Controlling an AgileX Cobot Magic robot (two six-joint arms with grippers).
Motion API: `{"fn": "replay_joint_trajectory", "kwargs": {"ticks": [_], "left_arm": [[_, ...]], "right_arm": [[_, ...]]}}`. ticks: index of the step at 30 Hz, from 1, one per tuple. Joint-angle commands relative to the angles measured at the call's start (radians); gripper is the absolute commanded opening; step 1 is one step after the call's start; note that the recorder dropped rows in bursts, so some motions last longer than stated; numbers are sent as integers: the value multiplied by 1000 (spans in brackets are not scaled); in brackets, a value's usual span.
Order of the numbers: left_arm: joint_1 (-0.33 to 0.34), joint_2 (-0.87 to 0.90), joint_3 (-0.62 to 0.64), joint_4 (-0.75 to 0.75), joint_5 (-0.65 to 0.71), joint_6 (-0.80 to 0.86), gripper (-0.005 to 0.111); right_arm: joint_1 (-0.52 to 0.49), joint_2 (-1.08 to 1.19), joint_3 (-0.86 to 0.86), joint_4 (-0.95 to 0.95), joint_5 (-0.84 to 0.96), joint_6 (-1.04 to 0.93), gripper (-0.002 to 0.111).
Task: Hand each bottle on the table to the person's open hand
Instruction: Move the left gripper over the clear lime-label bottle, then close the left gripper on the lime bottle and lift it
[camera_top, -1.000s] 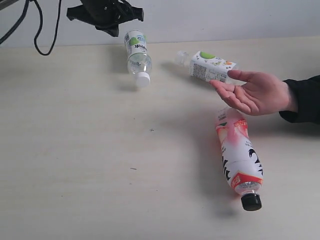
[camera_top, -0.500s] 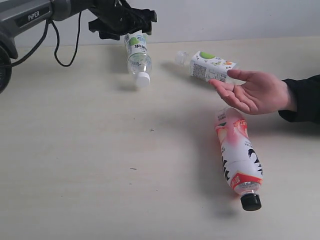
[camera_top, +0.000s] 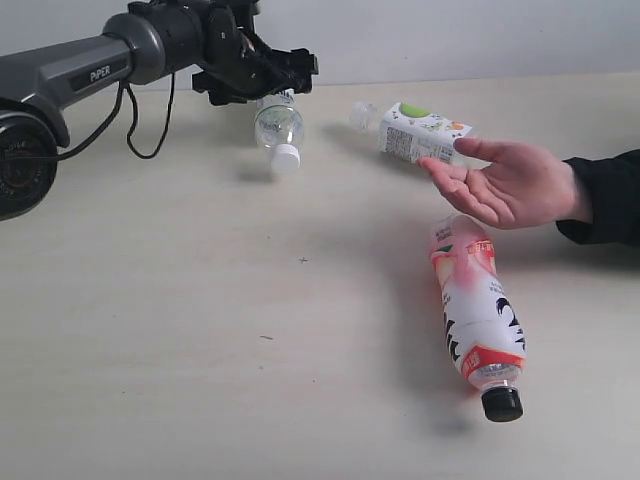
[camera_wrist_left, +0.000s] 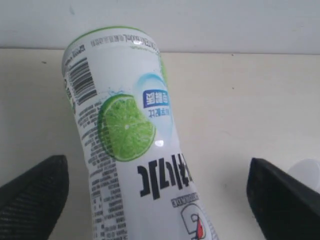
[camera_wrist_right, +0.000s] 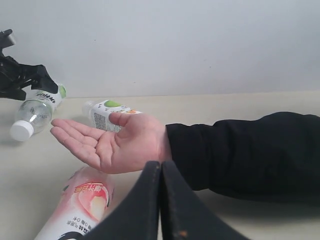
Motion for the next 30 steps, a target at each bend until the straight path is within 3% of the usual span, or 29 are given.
{"fn": "replay_joint_trajectory", "kwargs": {"ticks": [1, 26, 30], "left_arm": [[5, -3, -7, 28, -41, -23, 92], [5, 58, -7, 52, -41, -37, 91], [5, 58, -7, 54, -36, -37, 79]], "right_arm": [[-3, -6, 4, -3, -7, -6, 0], [-3, -6, 4, -3, -7, -7, 0], [-3, -6, 4, -3, -7, -5, 0]]}}
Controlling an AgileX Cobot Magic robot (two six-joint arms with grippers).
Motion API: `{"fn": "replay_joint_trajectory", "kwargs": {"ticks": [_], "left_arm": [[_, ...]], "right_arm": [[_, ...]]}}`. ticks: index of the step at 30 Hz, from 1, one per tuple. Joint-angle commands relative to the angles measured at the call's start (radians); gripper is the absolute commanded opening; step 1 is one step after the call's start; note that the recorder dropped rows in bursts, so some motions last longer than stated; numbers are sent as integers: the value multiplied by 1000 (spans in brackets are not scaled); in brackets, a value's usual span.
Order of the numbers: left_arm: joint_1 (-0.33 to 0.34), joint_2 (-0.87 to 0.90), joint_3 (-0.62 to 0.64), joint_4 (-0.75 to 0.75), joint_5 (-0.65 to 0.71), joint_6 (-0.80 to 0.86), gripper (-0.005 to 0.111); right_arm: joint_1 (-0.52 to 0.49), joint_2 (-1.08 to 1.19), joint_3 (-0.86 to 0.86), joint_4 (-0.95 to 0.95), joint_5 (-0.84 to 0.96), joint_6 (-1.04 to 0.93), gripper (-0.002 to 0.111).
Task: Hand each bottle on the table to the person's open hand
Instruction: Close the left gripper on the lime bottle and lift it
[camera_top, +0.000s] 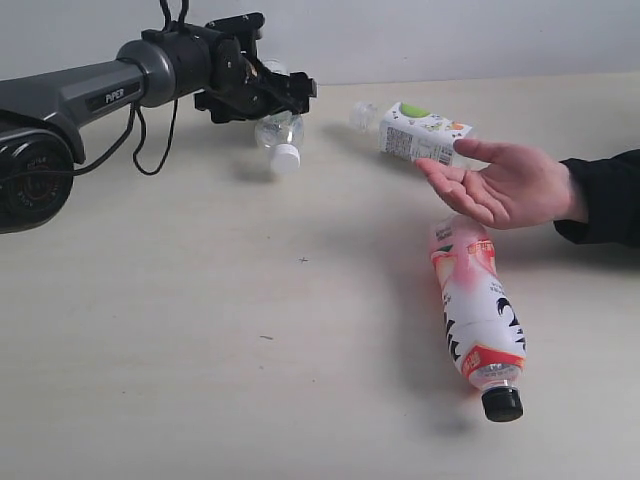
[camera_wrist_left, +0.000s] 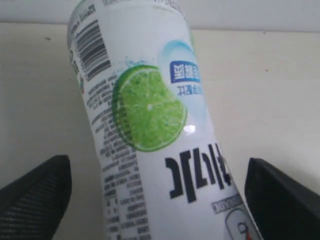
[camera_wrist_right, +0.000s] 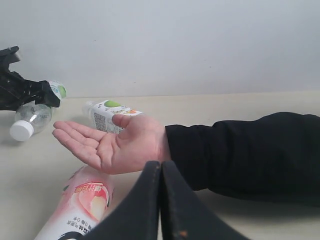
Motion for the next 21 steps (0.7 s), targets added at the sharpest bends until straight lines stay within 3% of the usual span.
{"fn": "replay_joint_trajectory", "kwargs": {"ticks": [1, 6, 12, 21], "left_arm": [[5, -3, -3, 7, 5, -9, 75], [5, -3, -3, 7, 22, -9, 48], [5, -3, -3, 7, 45, -11, 2], [6, -32, -5, 36, 94, -14, 0]], "right_arm": [[-3, -6, 4, -3, -5, -5, 0], [-3, -6, 4, -3, -5, -5, 0], [-3, -6, 4, -3, -5, -5, 0], [-3, -6, 4, -3, -5, -5, 0]]}}
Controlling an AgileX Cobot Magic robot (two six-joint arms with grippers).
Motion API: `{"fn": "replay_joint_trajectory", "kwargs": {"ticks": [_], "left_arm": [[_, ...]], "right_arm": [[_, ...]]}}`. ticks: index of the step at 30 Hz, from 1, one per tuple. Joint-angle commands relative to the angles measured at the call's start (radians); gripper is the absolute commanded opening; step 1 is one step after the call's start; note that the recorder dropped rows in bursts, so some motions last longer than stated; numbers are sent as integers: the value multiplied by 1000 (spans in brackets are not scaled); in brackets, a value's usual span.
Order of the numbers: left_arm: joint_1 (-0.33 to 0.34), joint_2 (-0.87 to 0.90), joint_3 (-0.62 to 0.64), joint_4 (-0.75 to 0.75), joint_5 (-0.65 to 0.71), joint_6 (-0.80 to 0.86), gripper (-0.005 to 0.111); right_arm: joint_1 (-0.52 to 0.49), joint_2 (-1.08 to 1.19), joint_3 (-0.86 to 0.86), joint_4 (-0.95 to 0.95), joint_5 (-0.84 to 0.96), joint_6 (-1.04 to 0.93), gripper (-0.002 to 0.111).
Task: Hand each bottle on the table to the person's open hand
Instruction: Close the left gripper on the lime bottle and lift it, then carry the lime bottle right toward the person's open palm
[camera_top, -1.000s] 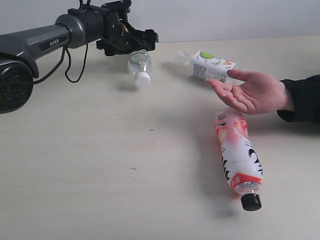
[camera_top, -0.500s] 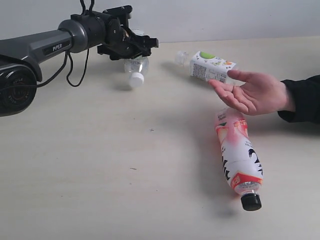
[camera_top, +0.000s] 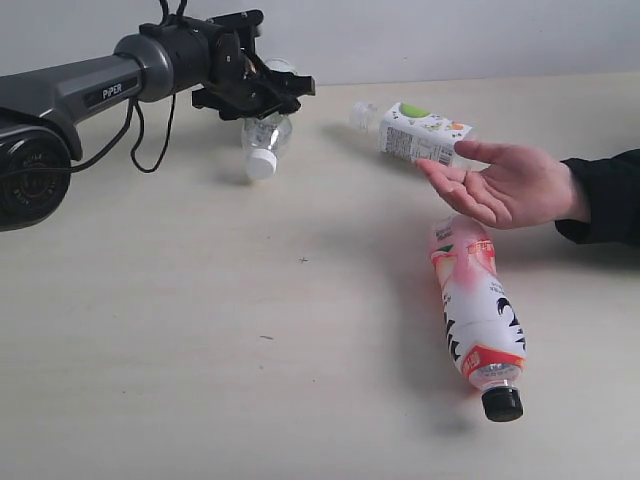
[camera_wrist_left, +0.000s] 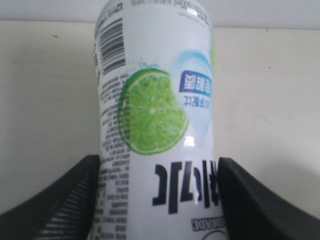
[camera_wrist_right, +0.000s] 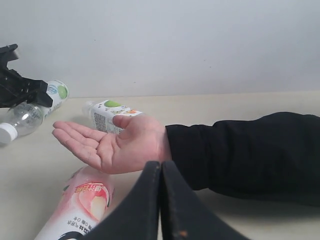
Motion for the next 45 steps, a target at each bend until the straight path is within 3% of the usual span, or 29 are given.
{"fn": "replay_joint_trajectory", "kwargs": {"ticks": [1, 26, 32, 38, 45], "left_arm": [[6, -28, -1, 21, 49, -2, 0], [-17, -220, 39, 53, 357, -24, 0], [-53, -354, 253, 66, 286, -34, 0], [-56, -553, 585, 64, 143, -56, 0], [-77, -859, 980, 55, -115, -117, 0]], "right_arm": [[-3, -6, 4, -3, -5, -5, 0], [-3, -6, 4, -3, -5, -5, 0], [-3, -6, 4, -3, -5, -5, 0], [-3, -6, 4, -3, -5, -5, 0], [-3, -6, 4, -3, -5, -5, 0]]}}
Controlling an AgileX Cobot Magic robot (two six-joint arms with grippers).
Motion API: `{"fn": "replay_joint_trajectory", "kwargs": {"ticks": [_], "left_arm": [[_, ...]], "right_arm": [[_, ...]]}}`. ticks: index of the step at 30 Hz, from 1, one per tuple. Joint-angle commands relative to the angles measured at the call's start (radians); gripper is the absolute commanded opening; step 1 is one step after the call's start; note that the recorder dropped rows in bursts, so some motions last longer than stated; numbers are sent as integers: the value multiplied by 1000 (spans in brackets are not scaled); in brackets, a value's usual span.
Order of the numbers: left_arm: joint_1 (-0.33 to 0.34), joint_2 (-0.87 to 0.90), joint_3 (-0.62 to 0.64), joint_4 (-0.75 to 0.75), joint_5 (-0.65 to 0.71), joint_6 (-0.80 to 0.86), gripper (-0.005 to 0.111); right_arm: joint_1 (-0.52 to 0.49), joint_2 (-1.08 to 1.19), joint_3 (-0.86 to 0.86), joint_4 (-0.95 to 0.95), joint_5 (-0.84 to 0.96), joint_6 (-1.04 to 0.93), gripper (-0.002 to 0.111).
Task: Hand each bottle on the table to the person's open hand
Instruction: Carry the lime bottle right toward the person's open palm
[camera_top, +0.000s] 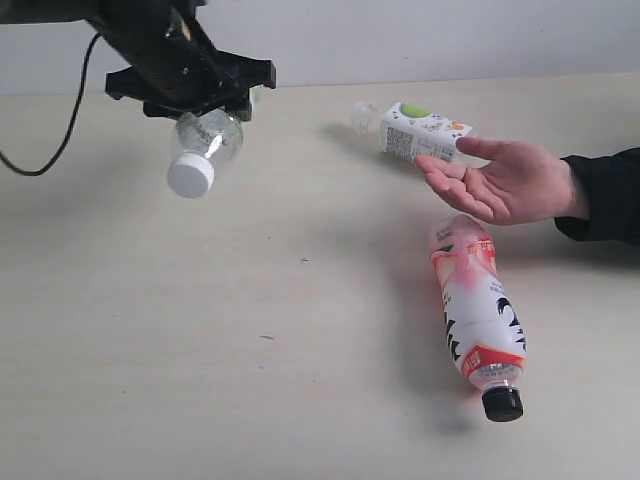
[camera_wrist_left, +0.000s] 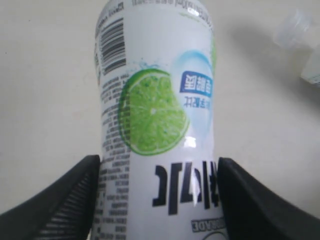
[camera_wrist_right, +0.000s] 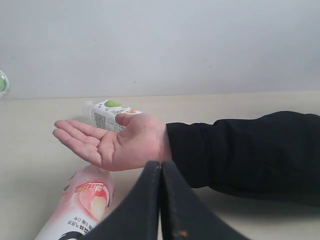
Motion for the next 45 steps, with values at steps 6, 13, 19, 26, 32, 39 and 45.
{"fn": "replay_joint_trajectory", "kwargs": {"ticks": [6, 13, 19, 26, 32, 39, 45], "left_arm": [[-111, -351, 361, 1, -293, -114, 0], [-288, -373, 375, 4, -394, -259, 0], [-380, -342, 375, 1, -622, -426, 0], [-433, -228, 367, -145, -865, -497, 0], [-500, -95, 238, -544, -916, -51, 0], [-557, 22, 38, -1394, -899, 1000, 0], [-576, 82, -93, -1862, -1018, 1649, 0]], "right_arm": [[-3, -6, 4, -3, -5, -5, 0], [-3, -6, 4, -3, -5, -5, 0], [-3, -6, 4, -3, -5, -5, 0], [-3, -6, 4, -3, -10, -5, 0], [-3, -6, 4, -3, -8, -5, 0], [-3, -6, 4, -3, -8, -5, 0], [-3, -6, 4, -3, -7, -5, 0]]}}
